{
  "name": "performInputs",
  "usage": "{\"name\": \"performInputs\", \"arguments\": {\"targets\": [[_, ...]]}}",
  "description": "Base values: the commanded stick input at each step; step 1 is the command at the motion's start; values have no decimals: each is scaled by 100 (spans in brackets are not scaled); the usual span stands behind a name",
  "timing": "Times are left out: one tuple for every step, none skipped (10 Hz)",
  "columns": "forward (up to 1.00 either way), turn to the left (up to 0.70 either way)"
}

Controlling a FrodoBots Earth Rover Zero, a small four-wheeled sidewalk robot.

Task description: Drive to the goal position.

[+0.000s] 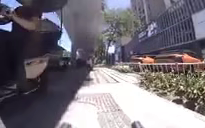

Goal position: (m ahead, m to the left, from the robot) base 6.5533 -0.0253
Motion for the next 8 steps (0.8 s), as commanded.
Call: {"name": "performInputs", "arguments": {"targets": [[45, 0], [45, 0], [45, 0], [45, 0], [64, 0], [70, 0], [70, 0], [70, 0]]}}
